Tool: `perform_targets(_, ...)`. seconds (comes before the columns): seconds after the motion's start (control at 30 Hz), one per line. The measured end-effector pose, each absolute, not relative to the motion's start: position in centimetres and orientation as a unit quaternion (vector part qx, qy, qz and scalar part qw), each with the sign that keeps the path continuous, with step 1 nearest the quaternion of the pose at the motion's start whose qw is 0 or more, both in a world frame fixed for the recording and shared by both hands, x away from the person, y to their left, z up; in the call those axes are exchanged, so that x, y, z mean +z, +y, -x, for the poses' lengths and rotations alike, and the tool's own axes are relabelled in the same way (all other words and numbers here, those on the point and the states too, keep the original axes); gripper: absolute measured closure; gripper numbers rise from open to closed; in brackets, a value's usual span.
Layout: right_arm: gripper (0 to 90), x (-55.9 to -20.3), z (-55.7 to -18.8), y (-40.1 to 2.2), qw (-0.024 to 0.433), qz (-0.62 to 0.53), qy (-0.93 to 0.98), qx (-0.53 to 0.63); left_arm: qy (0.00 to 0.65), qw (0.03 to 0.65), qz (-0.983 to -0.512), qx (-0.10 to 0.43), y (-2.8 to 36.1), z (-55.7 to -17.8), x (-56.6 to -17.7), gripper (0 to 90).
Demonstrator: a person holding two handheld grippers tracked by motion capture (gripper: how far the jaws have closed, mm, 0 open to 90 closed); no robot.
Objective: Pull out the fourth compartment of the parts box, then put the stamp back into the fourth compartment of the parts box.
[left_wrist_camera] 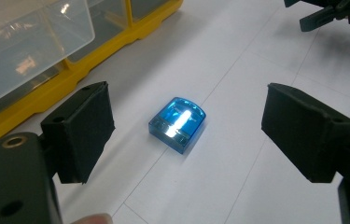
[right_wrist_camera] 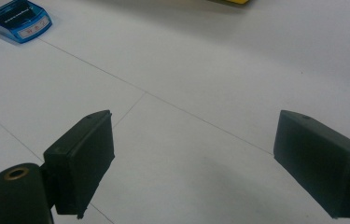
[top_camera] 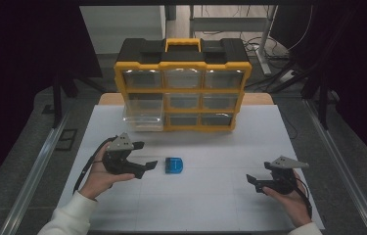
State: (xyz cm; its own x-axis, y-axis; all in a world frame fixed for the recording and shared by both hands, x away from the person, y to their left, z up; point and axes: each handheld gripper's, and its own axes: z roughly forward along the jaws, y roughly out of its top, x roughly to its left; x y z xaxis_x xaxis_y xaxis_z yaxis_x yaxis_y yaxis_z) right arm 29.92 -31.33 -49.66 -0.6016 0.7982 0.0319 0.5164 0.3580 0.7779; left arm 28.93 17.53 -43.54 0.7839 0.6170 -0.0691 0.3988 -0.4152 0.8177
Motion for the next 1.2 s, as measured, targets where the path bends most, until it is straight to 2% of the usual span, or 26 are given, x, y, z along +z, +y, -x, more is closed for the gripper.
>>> perform_targets(0.9,12.5,-49.7,-30.0,-31.4,0.178,-0.41,0.804,0.393,0.304,0.415,-0.849,0.119,17.3,-30.3,-44.5,16.6)
perform_targets(1.2,12.5,-49.7,-30.0,-31.3,0.178,-0.408,0.805,0.393,0.292,0.397,-0.864,0.106,15.9,-31.0,-45.3,16.4)
